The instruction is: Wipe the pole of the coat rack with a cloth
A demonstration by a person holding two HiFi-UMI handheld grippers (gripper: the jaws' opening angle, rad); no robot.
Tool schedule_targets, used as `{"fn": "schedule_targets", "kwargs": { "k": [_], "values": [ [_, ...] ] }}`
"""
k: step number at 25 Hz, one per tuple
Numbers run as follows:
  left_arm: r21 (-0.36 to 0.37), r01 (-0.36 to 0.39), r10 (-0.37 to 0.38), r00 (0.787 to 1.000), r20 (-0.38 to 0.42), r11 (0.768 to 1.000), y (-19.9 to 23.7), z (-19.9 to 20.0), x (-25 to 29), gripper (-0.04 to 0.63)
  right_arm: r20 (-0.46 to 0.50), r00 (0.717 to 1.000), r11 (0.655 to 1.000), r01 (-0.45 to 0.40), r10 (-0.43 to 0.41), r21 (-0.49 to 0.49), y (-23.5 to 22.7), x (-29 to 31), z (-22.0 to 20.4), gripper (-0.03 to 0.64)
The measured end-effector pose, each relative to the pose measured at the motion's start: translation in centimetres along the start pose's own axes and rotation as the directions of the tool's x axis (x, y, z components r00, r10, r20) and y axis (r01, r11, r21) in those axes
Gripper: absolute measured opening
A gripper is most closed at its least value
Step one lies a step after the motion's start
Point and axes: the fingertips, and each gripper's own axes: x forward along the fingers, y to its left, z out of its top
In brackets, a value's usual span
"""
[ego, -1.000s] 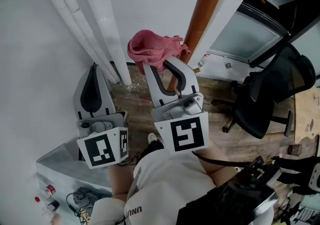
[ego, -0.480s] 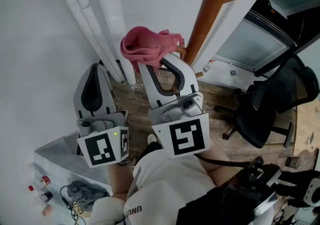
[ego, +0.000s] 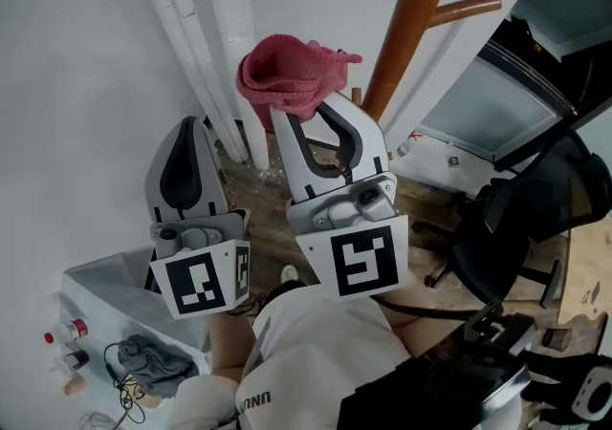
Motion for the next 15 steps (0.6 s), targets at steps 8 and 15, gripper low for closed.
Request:
{"fn": "schedule_targets", "kwargs": {
  "k": [8, 15],
  "values": [
    [0.011, -0.021, 0.021, 1.0, 0.014, 1.0, -0.1, 0.8, -0.3, 0.015, 0.042, 0.999, 1.0, -0.026, 0.026, -0.001, 0.2, 0.3, 1.1, 0.071],
    [0.013, -0.03, 0.029, 0.999, 0.014, 0.999, 0.0, 0.9, -0.7, 0.015, 0.057, 0.998, 1.0, -0.029, 0.029, 0.0, 0.2, 0.2, 1.4, 0.071]
  ]
}}
